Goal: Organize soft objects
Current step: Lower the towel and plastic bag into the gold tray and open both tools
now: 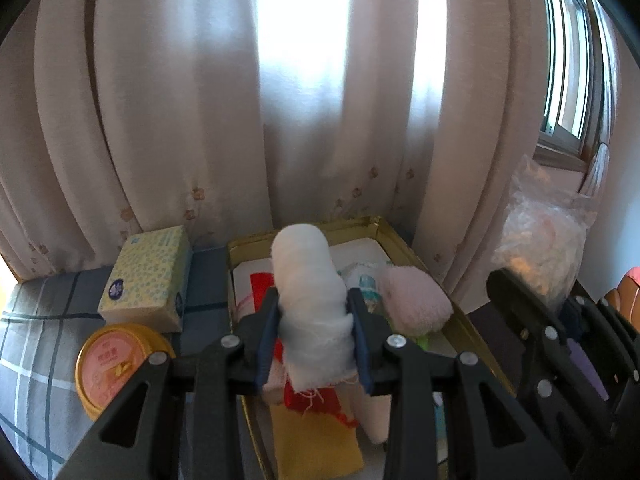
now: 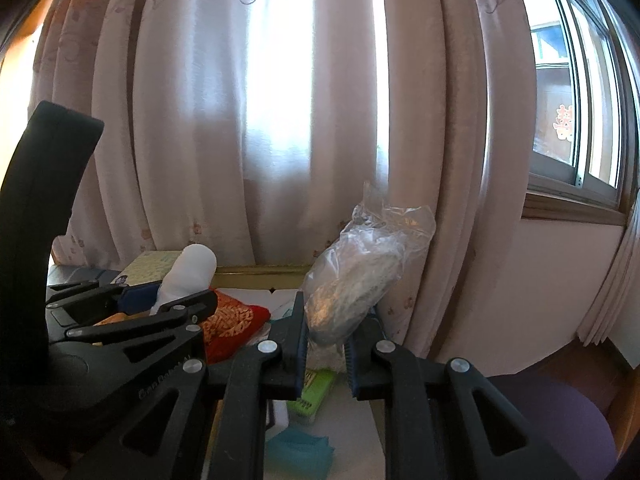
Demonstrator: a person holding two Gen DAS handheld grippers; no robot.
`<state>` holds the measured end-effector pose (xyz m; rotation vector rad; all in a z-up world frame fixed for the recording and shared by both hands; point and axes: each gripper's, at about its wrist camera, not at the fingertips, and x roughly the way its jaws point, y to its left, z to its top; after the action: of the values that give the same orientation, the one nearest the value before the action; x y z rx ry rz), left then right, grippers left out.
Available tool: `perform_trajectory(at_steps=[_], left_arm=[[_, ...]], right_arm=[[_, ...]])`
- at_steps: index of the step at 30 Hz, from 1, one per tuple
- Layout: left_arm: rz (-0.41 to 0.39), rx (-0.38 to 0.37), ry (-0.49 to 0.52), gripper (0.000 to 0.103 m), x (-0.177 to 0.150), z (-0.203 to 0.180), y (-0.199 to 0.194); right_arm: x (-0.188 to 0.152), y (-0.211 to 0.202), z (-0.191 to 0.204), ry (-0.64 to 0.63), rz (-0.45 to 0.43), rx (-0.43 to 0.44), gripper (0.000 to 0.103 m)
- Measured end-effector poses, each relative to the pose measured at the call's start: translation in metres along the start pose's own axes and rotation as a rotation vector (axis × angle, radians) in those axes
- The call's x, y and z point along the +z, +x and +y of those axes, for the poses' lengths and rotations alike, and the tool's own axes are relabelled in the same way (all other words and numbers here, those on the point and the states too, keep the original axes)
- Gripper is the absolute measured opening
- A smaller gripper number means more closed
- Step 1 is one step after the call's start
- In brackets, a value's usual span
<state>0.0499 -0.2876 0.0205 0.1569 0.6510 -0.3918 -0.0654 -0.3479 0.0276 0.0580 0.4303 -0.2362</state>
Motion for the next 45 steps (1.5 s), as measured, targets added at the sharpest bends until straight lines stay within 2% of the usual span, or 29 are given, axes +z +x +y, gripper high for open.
perform_trajectory(at_steps=[13,20,33,45], left_arm=[[0.045,-0.001,-0.046,0.033,0.021,0.007,0.037],[0.068,0.024,-0.059,0.033,0.027,0.019,0.052],[0.172,-0.005,-0.079,0.031,0.033,0.019,0.088],[0.279,-0.014,-0.103,0.031,0.039,0.02,0.123]], right_arm=[[0.019,0.044,-0.006,-0.026,0.077,0.027,0.018],[0.033,0.069,-0.003,-0.069,0.124,0.041,0.018],[0.044,0.127,-0.004,-0.086,0.286,0.086,0.018],[0.043,0.161,-0.007,-0.096,0.411,0.129,0.018]])
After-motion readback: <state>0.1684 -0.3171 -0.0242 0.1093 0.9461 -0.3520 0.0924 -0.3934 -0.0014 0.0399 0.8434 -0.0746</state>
